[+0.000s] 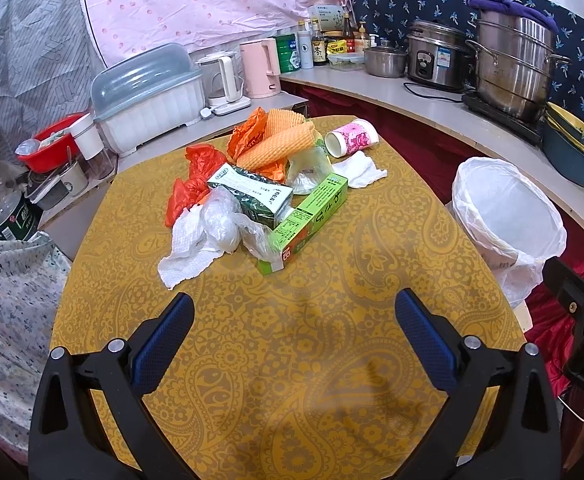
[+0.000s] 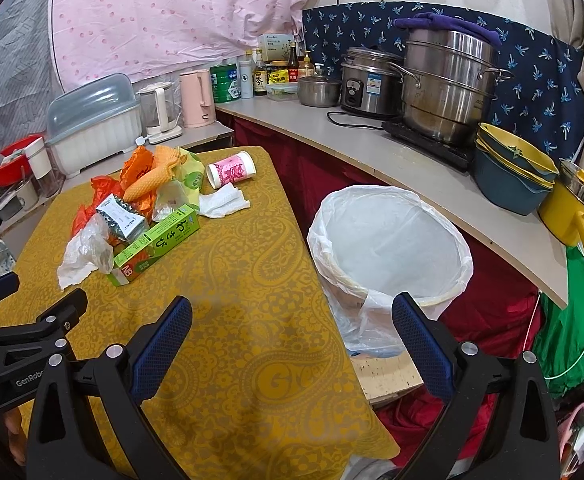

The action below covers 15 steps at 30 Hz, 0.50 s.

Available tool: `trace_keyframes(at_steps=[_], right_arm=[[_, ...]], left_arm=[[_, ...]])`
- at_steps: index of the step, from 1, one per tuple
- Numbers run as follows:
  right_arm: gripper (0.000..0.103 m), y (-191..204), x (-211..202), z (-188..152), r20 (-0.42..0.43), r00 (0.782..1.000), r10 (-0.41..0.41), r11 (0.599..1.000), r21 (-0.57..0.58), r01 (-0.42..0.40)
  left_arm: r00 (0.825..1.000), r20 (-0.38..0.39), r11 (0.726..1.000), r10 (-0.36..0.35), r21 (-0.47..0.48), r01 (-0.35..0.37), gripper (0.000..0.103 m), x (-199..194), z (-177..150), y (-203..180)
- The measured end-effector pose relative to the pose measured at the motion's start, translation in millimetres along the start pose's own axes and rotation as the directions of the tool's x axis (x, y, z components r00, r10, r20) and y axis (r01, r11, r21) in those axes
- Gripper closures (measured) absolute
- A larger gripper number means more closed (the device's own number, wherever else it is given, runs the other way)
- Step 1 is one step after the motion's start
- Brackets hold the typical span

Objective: Collect trash

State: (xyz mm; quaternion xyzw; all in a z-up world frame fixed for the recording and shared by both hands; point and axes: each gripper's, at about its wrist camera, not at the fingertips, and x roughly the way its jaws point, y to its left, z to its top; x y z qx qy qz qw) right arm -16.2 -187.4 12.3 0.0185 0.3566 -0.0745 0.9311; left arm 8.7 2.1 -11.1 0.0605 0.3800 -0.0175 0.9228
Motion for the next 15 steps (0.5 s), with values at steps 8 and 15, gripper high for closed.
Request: trace_keyframes(at_steps=[8,15], right_arm=[[0.007,2.0,-0.8,0.4,0.0,1.0,0.002,1.0,-0.006,-0.002],[0.007,3.5,-0.5,0.6,0.0,1.0,0.005,1.0,-0.006,-0.005]], left_arm=[[1.0,-0.004,1.0,0.004,-0.016,-0.005,0.007,2.8,-2.0,0.4],[1.0,-0.011,1.0,0.004,-0.026,-0.004,0.007,0.2,-1.0,3.6]])
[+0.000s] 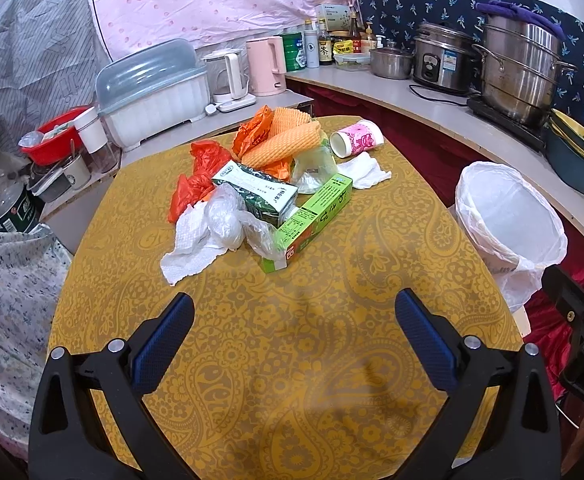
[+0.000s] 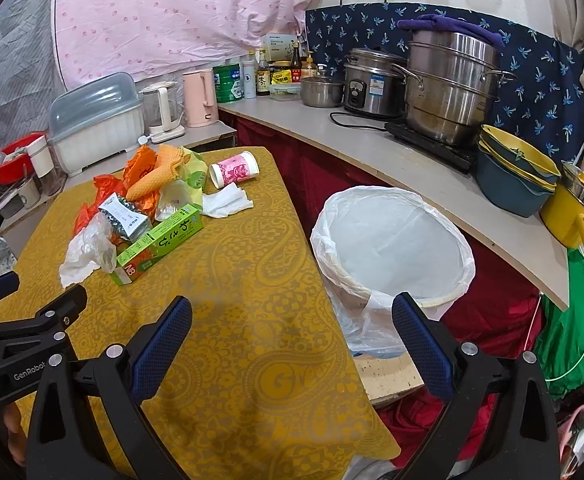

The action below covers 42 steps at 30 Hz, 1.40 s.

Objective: Collect trash

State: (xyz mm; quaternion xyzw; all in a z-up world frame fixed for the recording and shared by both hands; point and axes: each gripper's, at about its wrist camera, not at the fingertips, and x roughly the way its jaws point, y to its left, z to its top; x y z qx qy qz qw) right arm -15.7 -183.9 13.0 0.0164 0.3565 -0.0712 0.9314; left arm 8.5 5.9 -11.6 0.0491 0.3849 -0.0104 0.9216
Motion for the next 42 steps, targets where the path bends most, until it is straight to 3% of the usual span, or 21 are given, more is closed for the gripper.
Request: trace_keyframes(at_steps=[42], right_arm=[[0.007,0.6,-1.6,-0.3,0.005,1.0,-0.002,1.0,0.001,0.002]], left_arm=[[1.0,0.029,1.0,-0.001,0.004,0.0,0.007,-6.3,1.4,0.0]])
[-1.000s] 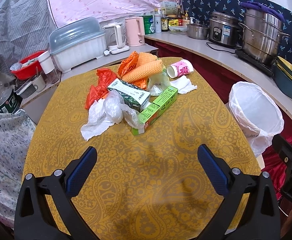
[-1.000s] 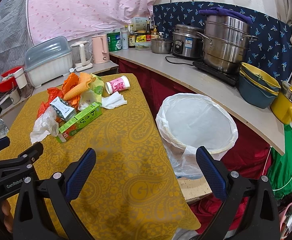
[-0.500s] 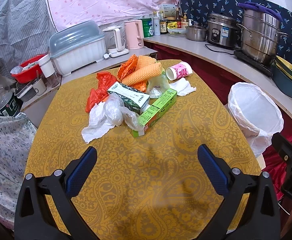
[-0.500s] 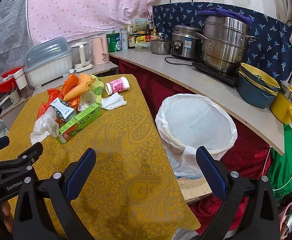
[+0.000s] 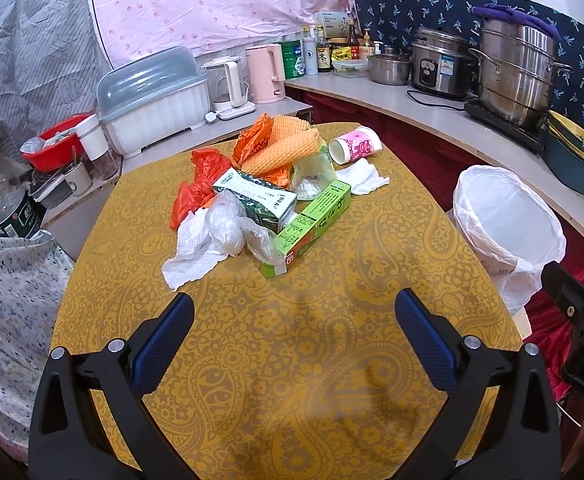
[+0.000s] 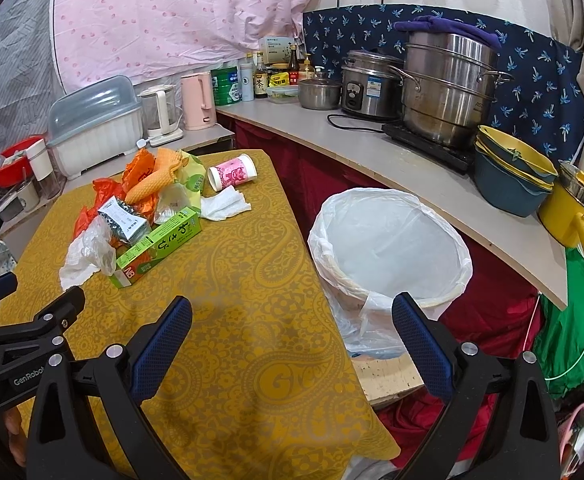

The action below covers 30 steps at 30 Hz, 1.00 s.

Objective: Collect trash

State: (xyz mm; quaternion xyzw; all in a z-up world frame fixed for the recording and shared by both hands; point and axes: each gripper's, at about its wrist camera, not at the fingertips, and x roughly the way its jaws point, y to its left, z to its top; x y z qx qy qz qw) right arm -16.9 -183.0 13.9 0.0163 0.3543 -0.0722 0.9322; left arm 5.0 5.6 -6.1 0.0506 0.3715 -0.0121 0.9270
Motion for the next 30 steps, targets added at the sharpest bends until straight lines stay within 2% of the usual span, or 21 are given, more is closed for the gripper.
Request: trace_keyframes(at_steps=[30], right_arm=[[0.007,-7.8,10.8,3.0,-0.013,1.0,-0.007,1.0,0.005,0.007]], left_arm=[[1.0,-0.004,1.0,-0.017,0.0,0.017,0.007,5.6,4.5,-1.7]])
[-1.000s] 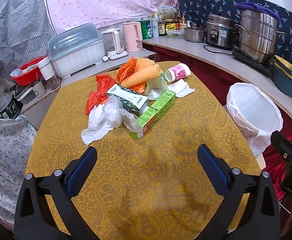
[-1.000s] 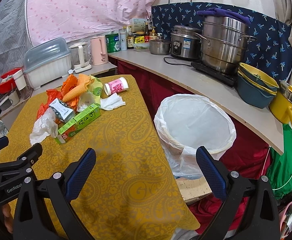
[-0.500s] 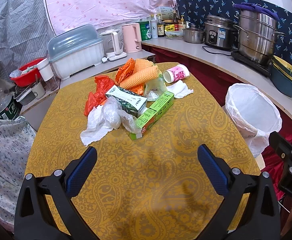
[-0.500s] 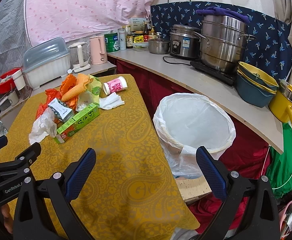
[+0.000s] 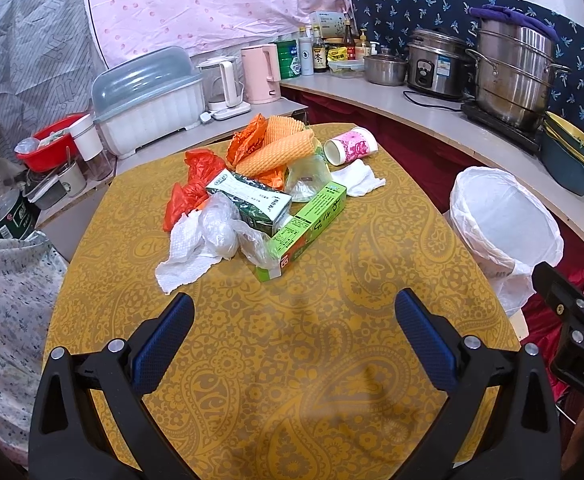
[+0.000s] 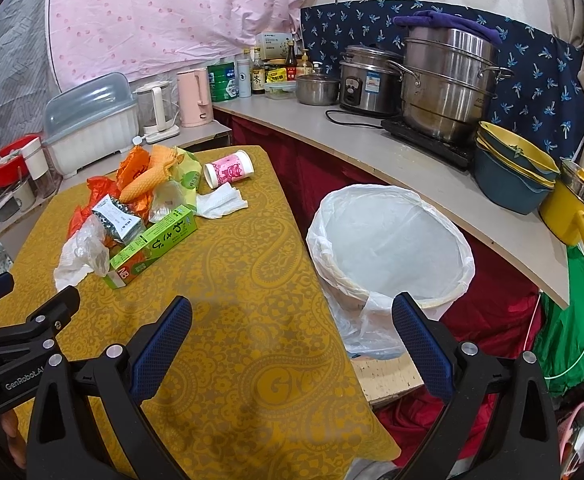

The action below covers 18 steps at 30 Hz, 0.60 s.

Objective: Collect trash

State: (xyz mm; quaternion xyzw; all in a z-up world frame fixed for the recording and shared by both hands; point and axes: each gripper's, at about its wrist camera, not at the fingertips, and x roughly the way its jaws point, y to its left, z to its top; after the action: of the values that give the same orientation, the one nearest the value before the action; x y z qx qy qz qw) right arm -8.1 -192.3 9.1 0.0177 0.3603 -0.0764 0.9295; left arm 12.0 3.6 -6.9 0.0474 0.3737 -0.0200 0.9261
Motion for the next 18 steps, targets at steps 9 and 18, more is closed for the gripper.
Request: trace_keyframes(at_steps=[9,18], right_arm=[[0.007,6.8,20.5,3.7,-0.008,1.0,-0.016,1.0,0.007,0.016],[0.007,21.9,63.5,9.4,-0.057,0.998,-0.011,1.0,0.023,0.013]], left_arm=[[0.999,-0.03,0.997,-0.019,-0.071,0.017,0.007,27.8,4.8,24.9],[0.996,-0.085,0.977,0.012,-0.212,-0.03,0.007,78.6,17.7,87.9]])
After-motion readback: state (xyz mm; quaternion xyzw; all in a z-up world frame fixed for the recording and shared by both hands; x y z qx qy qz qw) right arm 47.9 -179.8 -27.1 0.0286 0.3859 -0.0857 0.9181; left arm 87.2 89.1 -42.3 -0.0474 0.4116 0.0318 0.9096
